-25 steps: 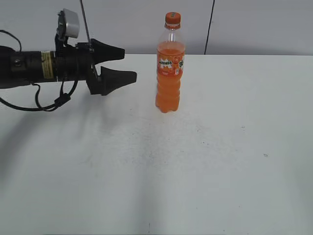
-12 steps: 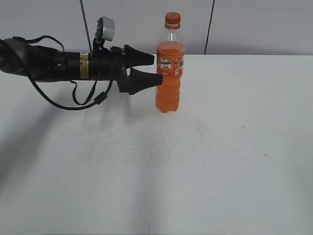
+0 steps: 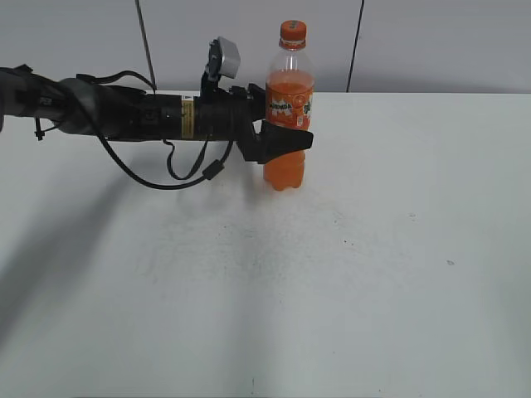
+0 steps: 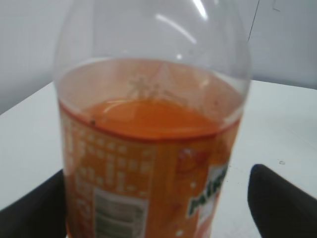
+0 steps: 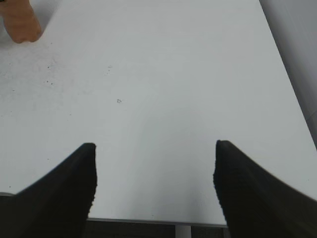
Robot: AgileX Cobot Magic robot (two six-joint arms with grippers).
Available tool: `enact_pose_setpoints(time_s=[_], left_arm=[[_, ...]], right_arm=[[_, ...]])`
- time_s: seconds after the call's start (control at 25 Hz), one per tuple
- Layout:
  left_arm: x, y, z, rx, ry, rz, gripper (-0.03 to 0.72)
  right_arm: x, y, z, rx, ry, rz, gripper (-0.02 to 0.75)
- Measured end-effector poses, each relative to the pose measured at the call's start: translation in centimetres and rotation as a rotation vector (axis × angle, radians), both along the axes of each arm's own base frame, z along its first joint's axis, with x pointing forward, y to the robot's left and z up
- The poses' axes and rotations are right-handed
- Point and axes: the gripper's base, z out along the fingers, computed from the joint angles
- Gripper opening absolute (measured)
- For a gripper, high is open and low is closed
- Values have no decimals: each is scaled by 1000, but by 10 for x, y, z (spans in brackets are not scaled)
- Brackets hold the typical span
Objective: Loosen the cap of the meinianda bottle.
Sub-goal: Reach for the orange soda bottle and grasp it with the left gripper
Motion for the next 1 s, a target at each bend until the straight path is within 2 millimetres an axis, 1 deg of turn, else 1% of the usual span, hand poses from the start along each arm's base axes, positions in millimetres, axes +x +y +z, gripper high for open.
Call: enact_pose_setpoints(time_s=[0.12, 0.24, 0.4, 0.44, 0.76, 0.92, 1.0], left_arm=[[2, -7, -4, 5, 2, 6, 595], [3, -8, -5, 17, 2, 23, 538], [4, -8, -6, 22, 4, 34, 442], [4, -8, -6, 22, 4, 34, 430], [3, -8, -5, 14, 0, 9, 430], [-6, -6, -4, 17, 14, -24, 430], [-14, -3, 2, 33, 11, -36, 430]], right_arm=[[0, 0, 0, 0, 0, 0, 554], [0, 0, 0, 0, 0, 0, 554], [0, 0, 0, 0, 0, 0, 554], [0, 0, 0, 0, 0, 0, 554], [0, 0, 0, 0, 0, 0, 554], [0, 0, 0, 0, 0, 0, 554], [0, 0, 0, 0, 0, 0, 554]])
